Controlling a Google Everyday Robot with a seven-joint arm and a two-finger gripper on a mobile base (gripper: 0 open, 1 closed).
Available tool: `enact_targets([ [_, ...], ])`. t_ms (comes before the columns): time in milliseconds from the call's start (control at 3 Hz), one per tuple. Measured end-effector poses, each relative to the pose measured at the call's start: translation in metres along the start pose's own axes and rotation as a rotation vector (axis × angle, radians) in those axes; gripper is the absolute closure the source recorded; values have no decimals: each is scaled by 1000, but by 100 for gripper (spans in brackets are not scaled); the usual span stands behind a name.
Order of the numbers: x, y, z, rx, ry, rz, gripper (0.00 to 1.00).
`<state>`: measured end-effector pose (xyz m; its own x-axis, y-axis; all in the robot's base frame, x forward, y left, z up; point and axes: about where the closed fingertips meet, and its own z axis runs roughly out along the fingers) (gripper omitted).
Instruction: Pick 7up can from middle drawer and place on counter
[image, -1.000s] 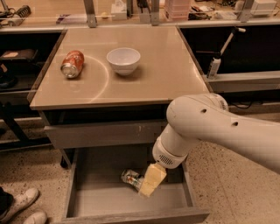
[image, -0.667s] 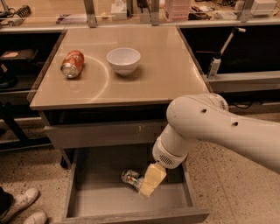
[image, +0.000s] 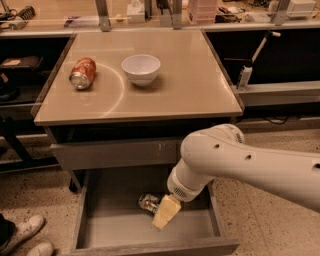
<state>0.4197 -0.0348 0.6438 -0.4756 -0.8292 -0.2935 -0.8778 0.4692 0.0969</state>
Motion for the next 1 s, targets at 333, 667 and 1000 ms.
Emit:
enact_targets([
  [333, -6, -8, 31, 18, -14, 23, 0],
  [667, -8, -12, 59, -25, -16, 54, 0],
  [1000, -7, -11, 62, -31, -13, 55, 0],
])
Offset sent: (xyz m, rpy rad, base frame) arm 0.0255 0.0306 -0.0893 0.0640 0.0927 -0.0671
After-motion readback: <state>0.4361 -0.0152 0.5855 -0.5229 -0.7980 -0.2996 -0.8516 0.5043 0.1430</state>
